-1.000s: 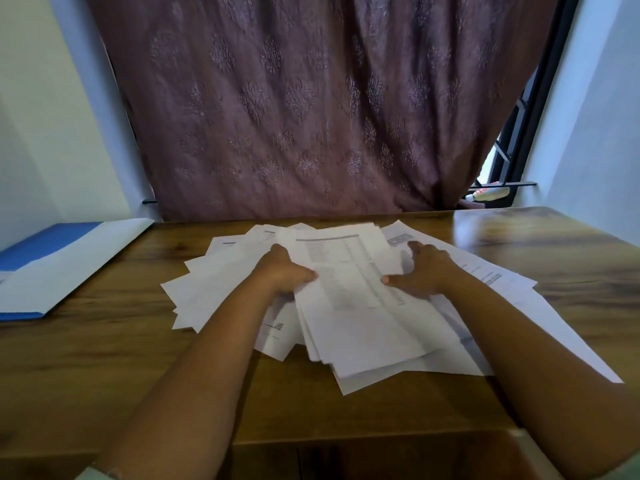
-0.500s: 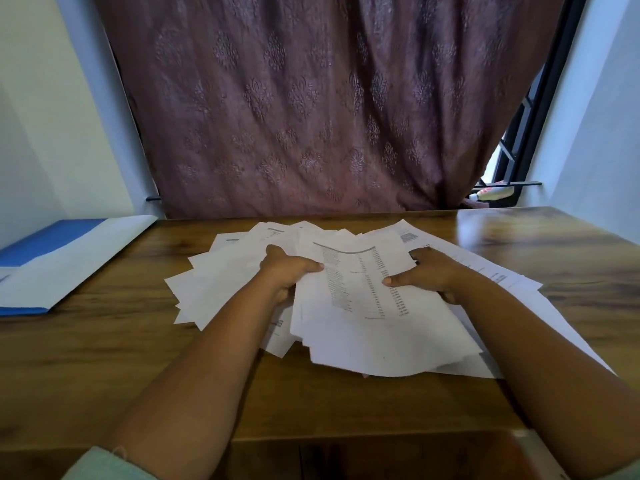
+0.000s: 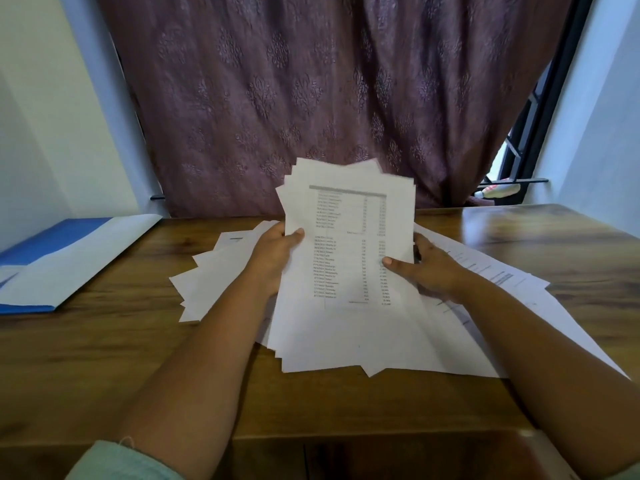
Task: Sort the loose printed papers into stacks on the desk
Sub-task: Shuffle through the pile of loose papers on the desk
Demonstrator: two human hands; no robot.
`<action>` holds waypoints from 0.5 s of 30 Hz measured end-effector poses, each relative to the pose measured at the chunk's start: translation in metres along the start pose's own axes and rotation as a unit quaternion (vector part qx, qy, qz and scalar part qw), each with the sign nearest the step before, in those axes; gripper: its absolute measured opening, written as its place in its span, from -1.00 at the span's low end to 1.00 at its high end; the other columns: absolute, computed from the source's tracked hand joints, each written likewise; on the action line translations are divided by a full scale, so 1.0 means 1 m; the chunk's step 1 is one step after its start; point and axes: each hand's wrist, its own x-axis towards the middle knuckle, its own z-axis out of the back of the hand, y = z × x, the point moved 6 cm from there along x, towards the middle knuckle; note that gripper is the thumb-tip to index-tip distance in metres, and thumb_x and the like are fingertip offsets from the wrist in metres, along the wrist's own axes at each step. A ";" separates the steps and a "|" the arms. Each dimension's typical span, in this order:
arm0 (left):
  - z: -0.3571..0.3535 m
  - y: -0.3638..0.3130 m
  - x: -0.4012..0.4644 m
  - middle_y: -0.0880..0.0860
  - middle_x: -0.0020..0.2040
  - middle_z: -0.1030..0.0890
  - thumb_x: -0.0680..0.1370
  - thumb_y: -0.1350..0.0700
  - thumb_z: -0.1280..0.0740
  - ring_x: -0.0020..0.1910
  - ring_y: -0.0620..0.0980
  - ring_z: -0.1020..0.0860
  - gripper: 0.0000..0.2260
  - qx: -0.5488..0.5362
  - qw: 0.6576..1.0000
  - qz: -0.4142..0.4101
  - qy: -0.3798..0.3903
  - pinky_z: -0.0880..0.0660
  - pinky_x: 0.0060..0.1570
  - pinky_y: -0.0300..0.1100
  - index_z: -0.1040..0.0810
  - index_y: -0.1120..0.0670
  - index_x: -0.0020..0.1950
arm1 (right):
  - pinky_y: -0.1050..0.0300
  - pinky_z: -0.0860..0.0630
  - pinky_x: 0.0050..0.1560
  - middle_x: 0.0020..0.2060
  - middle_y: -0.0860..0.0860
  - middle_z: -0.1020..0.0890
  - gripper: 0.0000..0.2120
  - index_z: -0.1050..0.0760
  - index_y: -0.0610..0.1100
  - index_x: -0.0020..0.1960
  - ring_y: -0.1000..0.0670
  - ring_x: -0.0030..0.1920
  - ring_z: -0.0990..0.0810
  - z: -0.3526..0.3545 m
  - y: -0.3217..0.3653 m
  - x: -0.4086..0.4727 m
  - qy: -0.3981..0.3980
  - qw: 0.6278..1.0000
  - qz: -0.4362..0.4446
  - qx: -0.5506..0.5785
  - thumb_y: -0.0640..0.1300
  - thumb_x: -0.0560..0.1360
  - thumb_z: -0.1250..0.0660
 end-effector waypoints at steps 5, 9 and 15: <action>0.014 0.003 0.003 0.12 0.17 -0.65 0.65 0.11 -0.24 0.01 0.10 -0.65 -0.78 -0.064 0.997 0.028 -0.032 -0.60 -0.08 -0.04 -0.53 0.13 0.25 | -0.10 -0.57 0.16 0.17 0.05 -0.57 -0.11 -0.23 0.02 0.43 -0.02 0.13 -0.60 0.003 0.010 0.001 -0.060 0.994 0.012 0.088 0.14 0.23 -0.59; 0.018 0.004 0.002 0.09 0.07 -0.61 0.68 0.13 -0.20 -0.14 0.00 -0.59 -0.82 -0.065 0.994 0.029 -0.086 -0.51 -0.24 -0.15 -0.51 0.15 0.22 | -0.06 -0.62 0.03 0.14 -0.03 -0.66 -0.42 -0.38 -0.07 0.34 -0.07 0.00 -0.70 -0.006 0.015 -0.002 0.052 0.981 -0.038 0.185 -0.07 0.40 -0.52; 0.037 0.006 0.019 0.08 0.35 -0.51 0.65 -0.13 -0.19 0.27 0.13 -0.50 -0.65 0.219 0.969 -0.009 -0.110 -0.43 0.31 0.03 -0.39 0.02 0.36 | 0.22 -0.50 -0.22 0.10 -0.03 -0.60 -0.57 -0.41 -0.10 0.36 -0.02 -0.10 -0.58 -0.001 0.027 0.007 -0.049 0.998 -0.044 0.023 -0.22 0.52 -0.40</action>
